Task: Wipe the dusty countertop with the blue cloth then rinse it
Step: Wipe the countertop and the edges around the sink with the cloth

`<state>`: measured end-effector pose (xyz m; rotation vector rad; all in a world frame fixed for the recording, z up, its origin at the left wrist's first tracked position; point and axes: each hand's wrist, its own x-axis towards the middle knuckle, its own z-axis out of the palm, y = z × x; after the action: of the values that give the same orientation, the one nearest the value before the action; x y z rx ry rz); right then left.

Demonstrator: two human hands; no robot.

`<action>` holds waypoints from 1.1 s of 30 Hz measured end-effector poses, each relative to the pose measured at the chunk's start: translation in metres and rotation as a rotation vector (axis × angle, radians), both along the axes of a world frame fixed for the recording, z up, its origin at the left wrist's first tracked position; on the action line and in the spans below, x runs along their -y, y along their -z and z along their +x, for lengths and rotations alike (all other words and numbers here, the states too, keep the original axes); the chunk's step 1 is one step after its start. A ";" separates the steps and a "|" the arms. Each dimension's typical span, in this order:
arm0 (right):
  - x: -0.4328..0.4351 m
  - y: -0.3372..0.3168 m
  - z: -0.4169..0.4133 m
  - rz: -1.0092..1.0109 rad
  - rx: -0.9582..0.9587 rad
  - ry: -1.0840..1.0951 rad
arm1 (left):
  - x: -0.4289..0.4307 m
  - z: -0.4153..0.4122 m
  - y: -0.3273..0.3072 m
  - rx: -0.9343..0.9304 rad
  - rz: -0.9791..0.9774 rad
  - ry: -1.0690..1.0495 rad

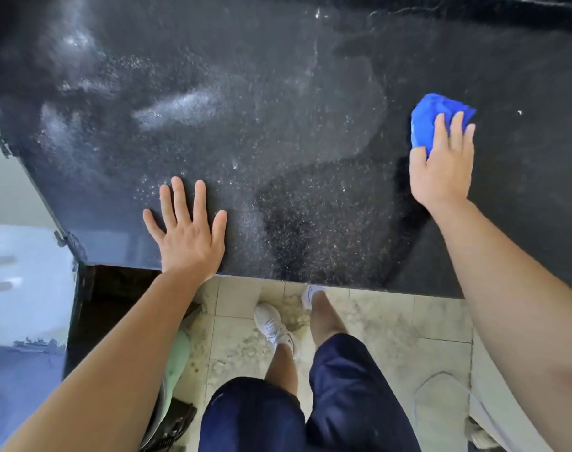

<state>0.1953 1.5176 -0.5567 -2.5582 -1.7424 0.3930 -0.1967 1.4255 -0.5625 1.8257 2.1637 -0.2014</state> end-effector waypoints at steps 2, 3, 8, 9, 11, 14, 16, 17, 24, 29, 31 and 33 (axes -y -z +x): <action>-0.033 -0.003 -0.021 0.013 -0.037 0.155 | -0.001 0.000 0.001 -0.012 -0.015 -0.007; -0.045 -0.003 -0.040 0.021 -0.042 0.167 | 0.000 0.000 0.001 -0.023 -0.025 -0.006; -0.040 0.002 -0.153 0.098 -0.061 -0.384 | -0.007 0.000 -0.009 0.037 -0.007 -0.065; -0.031 0.002 -0.167 0.096 -0.076 -0.510 | -0.011 0.000 -0.013 0.058 0.033 -0.092; -0.017 0.001 -0.175 0.081 -0.125 -0.749 | -0.026 0.000 -0.020 0.067 0.101 -0.132; -0.015 0.003 -0.139 0.071 -0.113 -1.045 | -0.060 0.006 -0.026 0.043 0.102 -0.126; -0.026 0.002 -0.099 0.081 -0.072 -1.066 | -0.087 0.015 -0.028 0.033 0.075 -0.080; -0.036 0.002 -0.076 0.106 -0.055 -1.015 | -0.102 0.020 -0.028 0.037 0.068 -0.059; -0.141 0.004 0.016 0.062 -0.010 -0.287 | -0.171 0.044 -0.009 0.012 -0.121 -0.078; -0.176 0.002 -0.085 0.090 -0.041 -0.114 | -0.169 0.047 -0.003 -0.044 -0.115 -0.073; -0.168 0.003 -0.141 0.135 -0.083 -0.344 | -0.171 0.047 -0.004 -0.040 -0.128 -0.083; -0.158 0.004 -0.177 0.134 -0.132 -0.563 | -0.171 0.047 -0.005 -0.035 -0.141 -0.098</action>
<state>0.0184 1.6753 -0.5607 -1.8710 -2.3200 0.4217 -0.1499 1.5969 -0.5573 1.6472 2.1960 -0.3566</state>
